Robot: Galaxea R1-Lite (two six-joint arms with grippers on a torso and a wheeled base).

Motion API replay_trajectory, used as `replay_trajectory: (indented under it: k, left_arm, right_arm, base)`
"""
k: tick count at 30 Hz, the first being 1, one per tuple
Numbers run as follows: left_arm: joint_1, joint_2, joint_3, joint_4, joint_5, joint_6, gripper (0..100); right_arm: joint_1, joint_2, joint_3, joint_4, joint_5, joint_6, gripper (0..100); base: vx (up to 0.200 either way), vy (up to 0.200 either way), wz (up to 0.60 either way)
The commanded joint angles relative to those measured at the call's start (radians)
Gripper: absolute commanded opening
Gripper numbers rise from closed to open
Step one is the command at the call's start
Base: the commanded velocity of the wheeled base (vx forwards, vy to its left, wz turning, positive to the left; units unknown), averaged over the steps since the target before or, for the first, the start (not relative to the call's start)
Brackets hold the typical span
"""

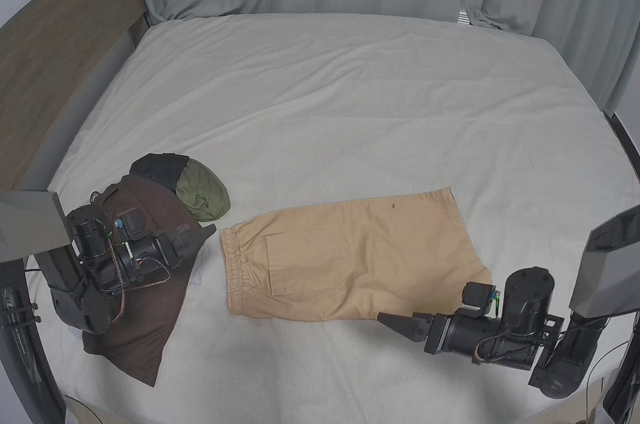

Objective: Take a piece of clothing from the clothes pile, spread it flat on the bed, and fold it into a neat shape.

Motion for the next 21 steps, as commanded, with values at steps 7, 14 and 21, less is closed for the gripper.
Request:
replay_trajectory:
  k: [7, 14, 21]
  left_arm:
    - [0.007, -0.001, 0.020, -0.001, -0.039, -0.003, 100]
    - [-0.004, 0.039, 0.046, 0.001, -0.039, 0.001, 100]
    - [-0.025, 0.125, 0.048, -0.001, -0.053, 0.001, 100]
  right_arm:
    - [-0.044, -0.255, -0.047, 0.001, 0.103, -0.074, 100]
    - [-0.095, -0.287, -0.044, 0.001, 0.136, -0.074, 100]
    - [-0.098, -0.285, -0.043, 0.001, 0.146, -0.076, 100]
  base:
    - [0.000, 0.000, 0.00]
    - [0.000, 0.000, 0.00]
    - [0.000, 0.000, 0.00]
